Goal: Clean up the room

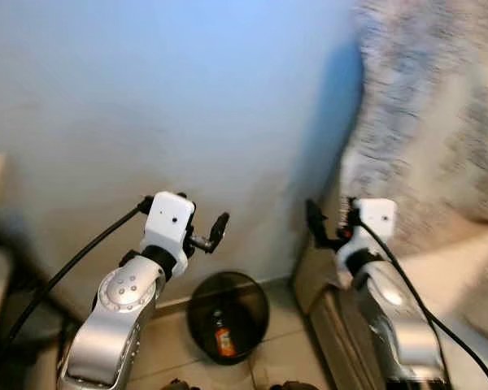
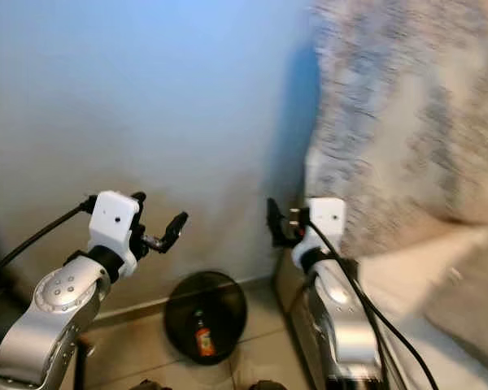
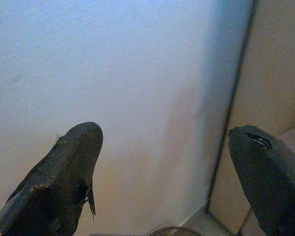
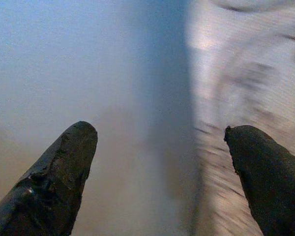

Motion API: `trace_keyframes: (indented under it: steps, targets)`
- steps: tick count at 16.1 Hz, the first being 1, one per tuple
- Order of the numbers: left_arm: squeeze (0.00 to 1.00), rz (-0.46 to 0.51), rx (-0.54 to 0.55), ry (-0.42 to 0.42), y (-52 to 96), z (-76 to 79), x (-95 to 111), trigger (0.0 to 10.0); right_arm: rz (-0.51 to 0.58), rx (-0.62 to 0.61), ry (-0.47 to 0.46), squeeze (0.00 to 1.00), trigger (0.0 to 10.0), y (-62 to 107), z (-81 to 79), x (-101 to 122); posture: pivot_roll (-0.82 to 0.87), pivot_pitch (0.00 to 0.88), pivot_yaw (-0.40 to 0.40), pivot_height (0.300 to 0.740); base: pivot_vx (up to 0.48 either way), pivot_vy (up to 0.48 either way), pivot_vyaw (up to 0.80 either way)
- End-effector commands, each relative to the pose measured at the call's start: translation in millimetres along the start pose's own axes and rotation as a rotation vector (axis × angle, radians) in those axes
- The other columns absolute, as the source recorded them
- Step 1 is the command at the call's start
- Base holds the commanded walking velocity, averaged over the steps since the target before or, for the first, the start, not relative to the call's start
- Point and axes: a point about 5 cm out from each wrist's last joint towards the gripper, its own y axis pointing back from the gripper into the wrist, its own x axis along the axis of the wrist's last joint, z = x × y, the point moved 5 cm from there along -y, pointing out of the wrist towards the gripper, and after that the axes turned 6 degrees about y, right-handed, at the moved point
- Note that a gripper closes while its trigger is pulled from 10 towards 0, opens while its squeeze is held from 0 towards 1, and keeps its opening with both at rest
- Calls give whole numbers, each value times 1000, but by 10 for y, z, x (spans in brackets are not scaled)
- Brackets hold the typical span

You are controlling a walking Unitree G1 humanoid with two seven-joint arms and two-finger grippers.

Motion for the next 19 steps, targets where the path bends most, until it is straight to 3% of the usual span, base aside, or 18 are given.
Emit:
trace_keyframes:
  steps: [1,3,8,10,17,19]
  targets:
    - [0,-1,5,-10,5,-19,-1,10000,-8,-24,0,0,10000,21,29,39,-29,0,13,740,0,0,-775]
    - [0,3,-8,-11,25,7,-10,10000,-17,-75,39,0,10000,61,91,77,-24,0,9,740,0,0,-769]
    - [0,20,22,-8,60,-12,24,10000,-40,-85,-20,0,10000,90,130,137,-5,0,-1,740,0,0,-783]
    - [0,6,0,2,47,12,12,10000,-30,-95,16,0,10000,68,138,162,-7,0,2,740,0,0,-784]
    - [0,-5,36,24,41,-24,-27,10000,-103,-66,30,0,10000,120,64,-8,-3,0,-4,740,0,0,-781]
    - [0,33,45,-27,41,-41,9,10000,-141,-71,26,0,10000,130,73,-65,-2,0,-6,740,0,0,-781]
